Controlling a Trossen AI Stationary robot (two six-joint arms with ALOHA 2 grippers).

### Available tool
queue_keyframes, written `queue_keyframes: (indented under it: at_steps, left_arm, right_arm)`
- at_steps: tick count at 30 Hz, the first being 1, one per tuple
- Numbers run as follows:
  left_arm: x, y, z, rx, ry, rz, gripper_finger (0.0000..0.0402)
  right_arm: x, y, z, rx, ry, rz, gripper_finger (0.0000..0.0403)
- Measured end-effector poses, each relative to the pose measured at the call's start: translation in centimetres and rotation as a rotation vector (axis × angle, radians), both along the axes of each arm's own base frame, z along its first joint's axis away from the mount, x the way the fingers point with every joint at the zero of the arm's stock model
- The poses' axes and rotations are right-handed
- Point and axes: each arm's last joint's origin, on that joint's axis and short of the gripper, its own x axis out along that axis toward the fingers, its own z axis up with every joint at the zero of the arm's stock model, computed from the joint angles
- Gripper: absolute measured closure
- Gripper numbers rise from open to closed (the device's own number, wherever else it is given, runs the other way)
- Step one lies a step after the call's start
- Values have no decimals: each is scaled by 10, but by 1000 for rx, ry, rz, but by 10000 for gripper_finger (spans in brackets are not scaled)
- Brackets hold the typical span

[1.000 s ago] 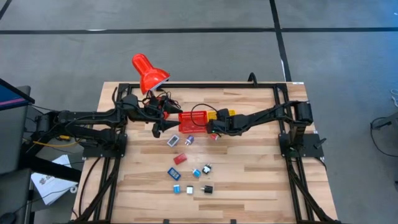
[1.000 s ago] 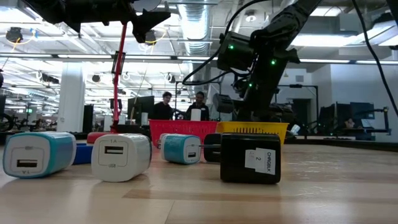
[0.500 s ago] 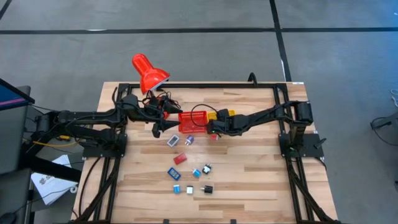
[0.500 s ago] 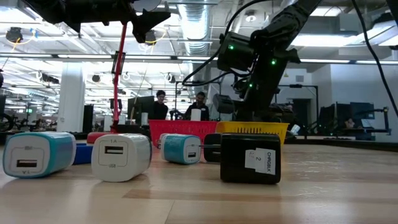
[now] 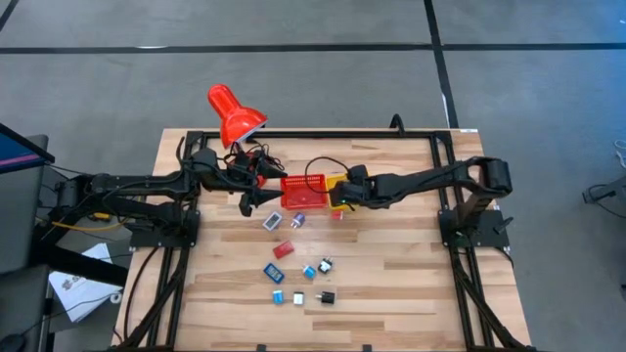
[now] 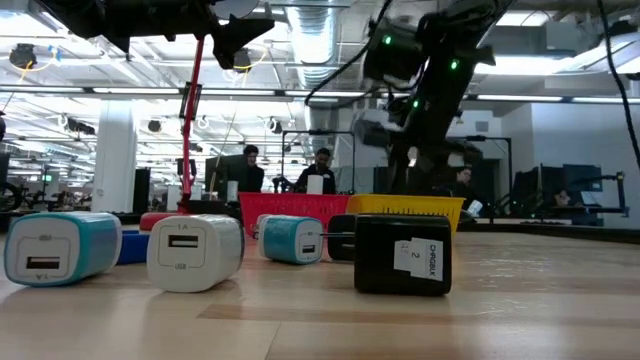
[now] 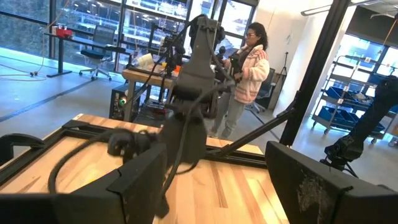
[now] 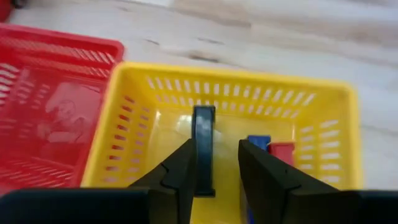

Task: Pick & Place Office items
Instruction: Put the purple charger adapter into the red bin

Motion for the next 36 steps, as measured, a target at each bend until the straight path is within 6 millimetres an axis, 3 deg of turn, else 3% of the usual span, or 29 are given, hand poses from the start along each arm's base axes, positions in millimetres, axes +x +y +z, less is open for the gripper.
queue_keyframes:
  at_steps: [3, 9, 16, 22, 25, 28, 32, 36]
  left_arm:
    - [0, 0, 0, 0, 0, 0, 132]
    - [0, 0, 0, 0, 0, 0, 132]
    - [0, -3, 3, -46, -25, -17, 132]
    - [2, -21, 10, -33, -98, -85, 103]
    - [3, -30, 10, -50, -97, -133, 81]
    - [4, -42, 10, -175, -82, -200, 66]
    - [7, -55, 5, -220, -37, -248, 61]
    - [11, -72, -5, -205, 44, -168, 69]
  right_arm:
    - [-5, 4, 21, -46, 1, 117, 290]
    - [-14, 15, 63, -77, -21, 546, 290]
    - [-38, 14, 94, -51, -64, 710, 290]
    - [-58, 6, 115, -49, -102, 913, 290]
    - [-62, 1, 116, -49, -90, 947, 290]
    - [-64, -2, 111, -58, -57, 971, 290]
    - [-71, -6, 90, -31, -77, 990, 290]
    - [-81, -8, 69, 0, -158, 965, 290]
